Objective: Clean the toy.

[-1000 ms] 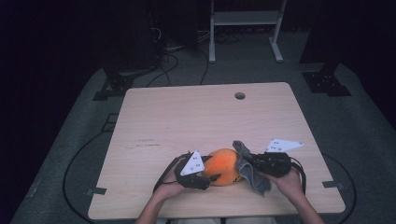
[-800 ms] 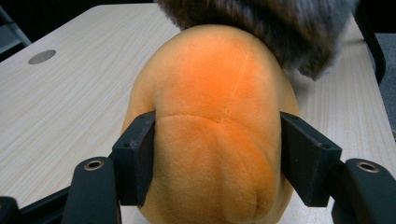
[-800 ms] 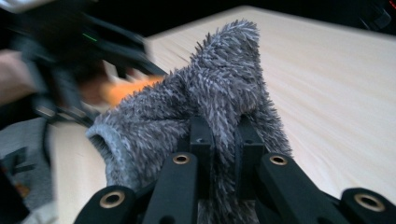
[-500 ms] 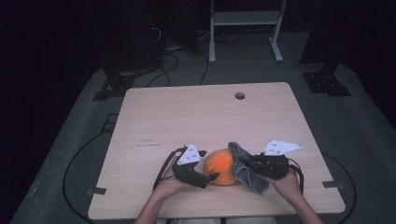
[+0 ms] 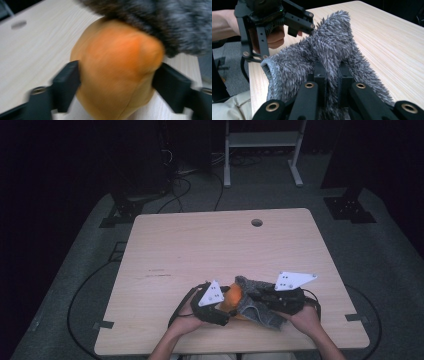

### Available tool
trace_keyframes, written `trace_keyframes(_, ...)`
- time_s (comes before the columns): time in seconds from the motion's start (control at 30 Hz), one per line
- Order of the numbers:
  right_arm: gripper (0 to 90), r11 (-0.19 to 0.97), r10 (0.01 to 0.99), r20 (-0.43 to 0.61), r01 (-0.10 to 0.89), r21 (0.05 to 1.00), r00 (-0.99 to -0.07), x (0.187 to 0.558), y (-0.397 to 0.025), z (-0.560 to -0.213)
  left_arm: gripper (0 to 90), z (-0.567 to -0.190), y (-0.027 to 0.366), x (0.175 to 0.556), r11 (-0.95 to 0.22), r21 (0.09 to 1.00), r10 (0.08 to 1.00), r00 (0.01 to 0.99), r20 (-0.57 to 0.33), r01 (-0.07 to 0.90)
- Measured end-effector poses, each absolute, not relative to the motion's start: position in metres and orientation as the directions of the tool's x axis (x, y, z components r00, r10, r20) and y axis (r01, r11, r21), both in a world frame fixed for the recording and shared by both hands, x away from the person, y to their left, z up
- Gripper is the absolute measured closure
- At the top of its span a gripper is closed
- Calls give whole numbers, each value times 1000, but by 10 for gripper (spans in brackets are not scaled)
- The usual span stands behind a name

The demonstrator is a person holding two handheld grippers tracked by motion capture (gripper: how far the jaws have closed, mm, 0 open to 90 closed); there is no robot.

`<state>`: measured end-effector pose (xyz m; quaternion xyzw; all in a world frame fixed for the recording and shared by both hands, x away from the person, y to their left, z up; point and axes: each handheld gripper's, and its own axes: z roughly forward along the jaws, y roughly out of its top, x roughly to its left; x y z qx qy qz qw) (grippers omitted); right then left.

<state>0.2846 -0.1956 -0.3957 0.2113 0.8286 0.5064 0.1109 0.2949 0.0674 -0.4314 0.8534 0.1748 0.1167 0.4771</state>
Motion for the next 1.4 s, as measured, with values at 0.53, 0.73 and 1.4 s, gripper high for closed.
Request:
trace_keyframes(0.53,810,470,411,-55,160,868,-910,273,-181,-376,408,-428,60,279,-585,811,341,905,255,-8)
trace_keyframes(0.73,809,435,491,-9,236,869,-871,288,-198,-388,422,-432,64,285,-568,823,365,905,220,29)
trace_keyframes(1.4,809,336,565,145,387,859,-812,302,-228,-420,282,-428,81,298,-452,870,391,920,-6,198)
